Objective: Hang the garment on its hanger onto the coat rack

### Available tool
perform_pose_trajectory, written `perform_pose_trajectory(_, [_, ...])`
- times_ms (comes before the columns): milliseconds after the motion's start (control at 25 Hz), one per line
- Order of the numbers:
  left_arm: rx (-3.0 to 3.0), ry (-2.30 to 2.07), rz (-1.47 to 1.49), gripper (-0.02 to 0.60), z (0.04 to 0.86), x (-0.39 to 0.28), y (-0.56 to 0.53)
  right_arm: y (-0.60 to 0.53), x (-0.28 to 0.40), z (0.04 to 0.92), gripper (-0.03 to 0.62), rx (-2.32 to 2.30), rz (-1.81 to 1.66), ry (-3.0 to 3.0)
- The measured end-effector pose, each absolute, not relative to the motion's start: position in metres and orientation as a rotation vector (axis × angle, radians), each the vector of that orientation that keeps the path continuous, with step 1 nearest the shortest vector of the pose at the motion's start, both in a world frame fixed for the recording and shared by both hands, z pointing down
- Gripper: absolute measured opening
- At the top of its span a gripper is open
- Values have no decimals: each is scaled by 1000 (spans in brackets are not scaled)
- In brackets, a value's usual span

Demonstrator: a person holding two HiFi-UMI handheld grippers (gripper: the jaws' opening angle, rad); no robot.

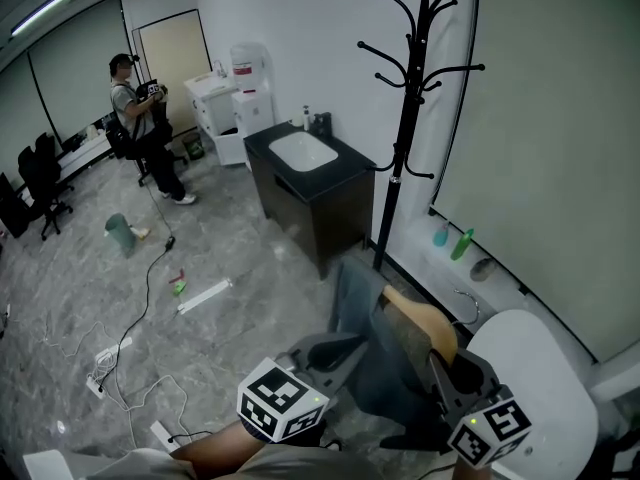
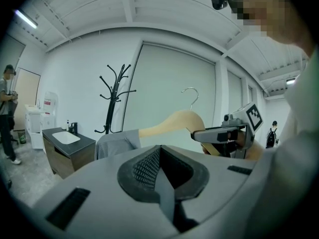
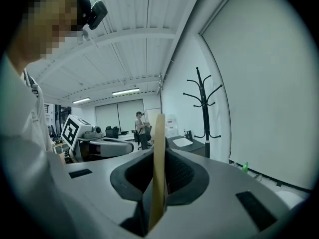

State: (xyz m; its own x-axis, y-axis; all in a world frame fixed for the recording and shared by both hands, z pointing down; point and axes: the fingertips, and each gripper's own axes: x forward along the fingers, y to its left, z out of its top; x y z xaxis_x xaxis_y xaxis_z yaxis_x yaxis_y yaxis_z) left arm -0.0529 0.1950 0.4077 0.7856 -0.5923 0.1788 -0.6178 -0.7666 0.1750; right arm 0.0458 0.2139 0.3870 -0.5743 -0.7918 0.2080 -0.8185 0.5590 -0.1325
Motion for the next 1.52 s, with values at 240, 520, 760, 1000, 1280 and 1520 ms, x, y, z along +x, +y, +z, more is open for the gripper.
perform_pose_trajectory(240, [2796,-845,150,5,408,-35,128,153,61,387,64,1476,311,-2606])
perform_pose_trajectory(520, [2843,-742,133,5,395,-26,34,70,79,381,64,1610,310,-2523])
perform_pose_trajectory(760, [2864,-688,119,5,393,-25,-32,4,101,369,63,1746,278,-2451])
perform_pose_trajectory(1000, [2853,-679,109,5,396,-19,-87,-51,129,356,64,1825,254,-2402])
perform_pose_trajectory(1280, [2846,-669,143,5,406,20,-156,-116,188,363,64,1871,270,-2324])
perform_pose_trajectory(1520, [2847,-691,148,5,397,77,-231,-189,244,363,63,1827,261,-2289])
